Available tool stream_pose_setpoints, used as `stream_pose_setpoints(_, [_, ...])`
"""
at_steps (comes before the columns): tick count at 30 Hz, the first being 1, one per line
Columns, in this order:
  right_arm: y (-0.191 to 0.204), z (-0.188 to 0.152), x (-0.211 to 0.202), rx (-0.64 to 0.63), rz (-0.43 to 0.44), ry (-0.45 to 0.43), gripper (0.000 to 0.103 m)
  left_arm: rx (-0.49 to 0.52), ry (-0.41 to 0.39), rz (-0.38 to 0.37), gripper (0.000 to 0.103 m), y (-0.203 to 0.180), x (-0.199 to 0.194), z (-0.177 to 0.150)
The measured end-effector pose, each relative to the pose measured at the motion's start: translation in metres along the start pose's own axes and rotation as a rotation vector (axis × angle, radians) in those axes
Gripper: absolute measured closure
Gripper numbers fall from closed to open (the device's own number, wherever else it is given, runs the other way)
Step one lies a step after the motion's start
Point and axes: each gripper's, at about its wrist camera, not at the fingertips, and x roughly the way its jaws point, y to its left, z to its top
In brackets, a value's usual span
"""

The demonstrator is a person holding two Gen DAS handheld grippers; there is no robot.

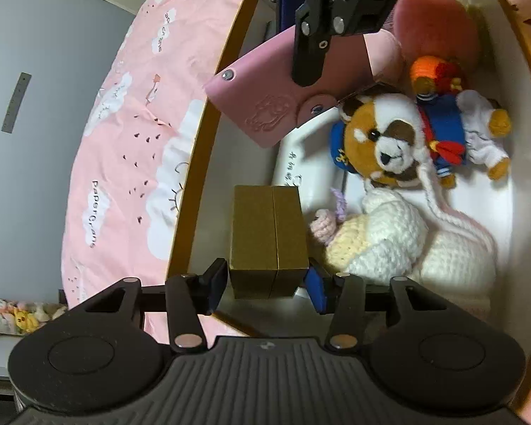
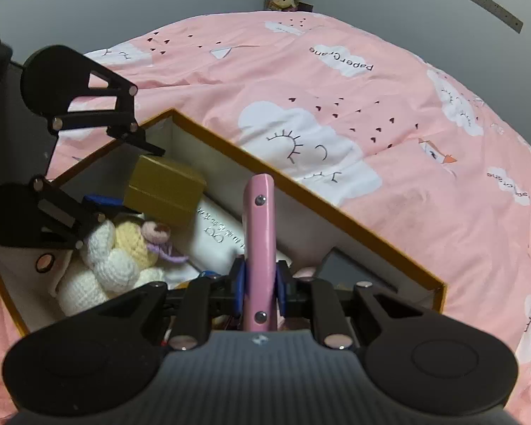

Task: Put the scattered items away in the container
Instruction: 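Lower the gold box in with the left tool while the right tool lowers the card holder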

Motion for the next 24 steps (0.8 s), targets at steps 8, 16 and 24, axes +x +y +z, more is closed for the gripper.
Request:
stream_pose_setpoints(8, [0.004,0.007,-0.003,-0.048,0.016,-0.013,0.083,-0.209,-0.064,-0.140,0.042,0.028,-0.039,-0.003])
stream_pose_setpoints(16, [0.008,0.011,-0.008,-0.087,0.022,-0.032,0.083,-0.359,-0.071,-0.182,0.053,0.043,-0.031,0.019])
stream_pose_setpoints(24, [0.015,0.014,-0.017,-0.236,0.039,-0.099,0.083,-0.393,0.037,-0.135,0.061,0.045,0.000,0.004])
